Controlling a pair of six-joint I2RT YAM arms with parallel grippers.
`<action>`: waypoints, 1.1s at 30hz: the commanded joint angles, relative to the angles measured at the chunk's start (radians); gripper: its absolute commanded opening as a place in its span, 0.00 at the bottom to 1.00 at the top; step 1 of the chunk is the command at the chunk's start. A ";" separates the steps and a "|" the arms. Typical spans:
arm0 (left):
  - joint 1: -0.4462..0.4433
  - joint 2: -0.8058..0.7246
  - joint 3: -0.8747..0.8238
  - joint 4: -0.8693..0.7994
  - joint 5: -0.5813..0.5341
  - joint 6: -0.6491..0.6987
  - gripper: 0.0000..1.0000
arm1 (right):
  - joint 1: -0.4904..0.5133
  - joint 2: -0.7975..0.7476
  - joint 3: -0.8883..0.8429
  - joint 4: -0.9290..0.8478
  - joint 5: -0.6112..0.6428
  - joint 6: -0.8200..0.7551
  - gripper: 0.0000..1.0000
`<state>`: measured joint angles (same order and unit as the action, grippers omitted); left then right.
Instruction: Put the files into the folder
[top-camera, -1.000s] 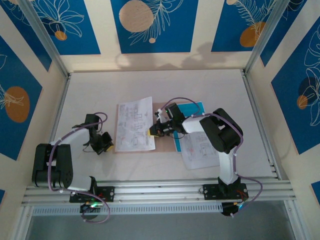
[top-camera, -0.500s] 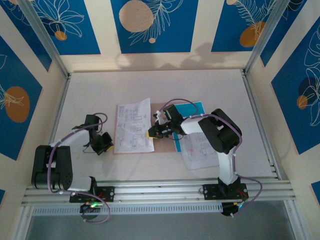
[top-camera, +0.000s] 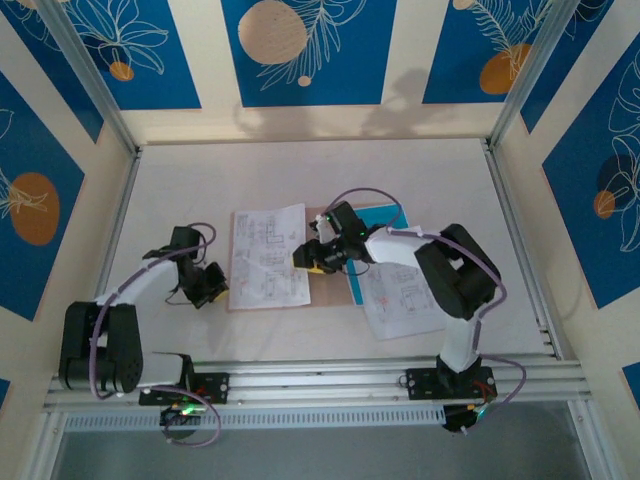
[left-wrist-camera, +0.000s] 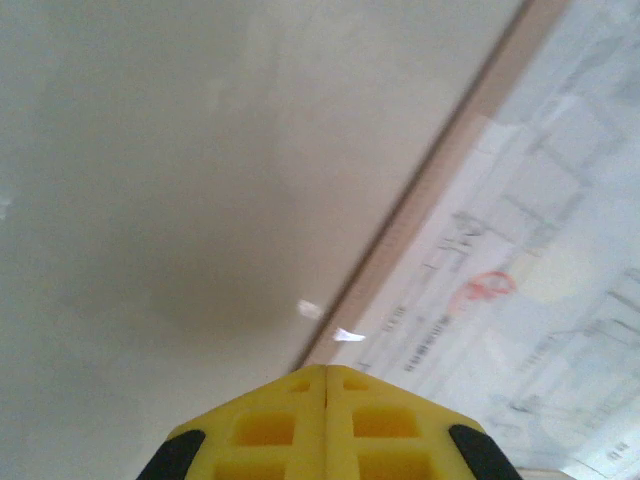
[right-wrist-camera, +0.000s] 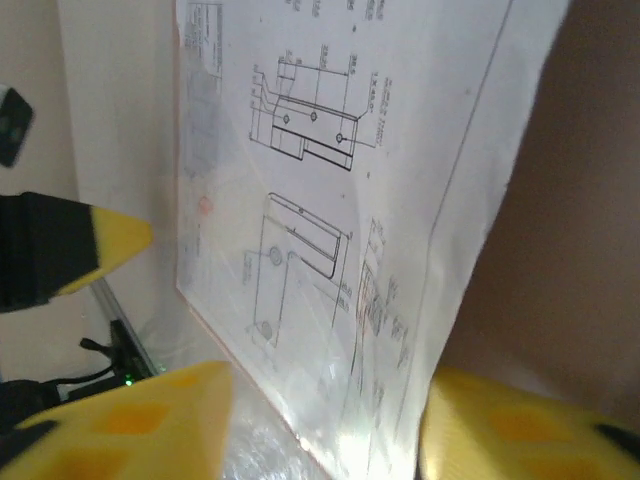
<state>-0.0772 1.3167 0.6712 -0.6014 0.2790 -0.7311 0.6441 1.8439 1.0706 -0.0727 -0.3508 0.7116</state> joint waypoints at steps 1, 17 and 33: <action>-0.014 -0.063 0.065 -0.078 -0.020 0.009 0.00 | -0.002 -0.127 0.067 -0.231 0.164 0.003 0.62; -0.313 0.074 0.050 0.202 0.115 -0.075 0.00 | -0.024 -0.355 -0.083 -0.371 0.360 0.401 0.04; -0.434 0.209 -0.031 0.345 0.112 -0.144 0.00 | -0.047 -0.129 0.049 -0.394 0.338 0.483 0.00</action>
<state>-0.4896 1.5150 0.6720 -0.2852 0.3824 -0.8421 0.6048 1.6905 1.0824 -0.4419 -0.0097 1.1652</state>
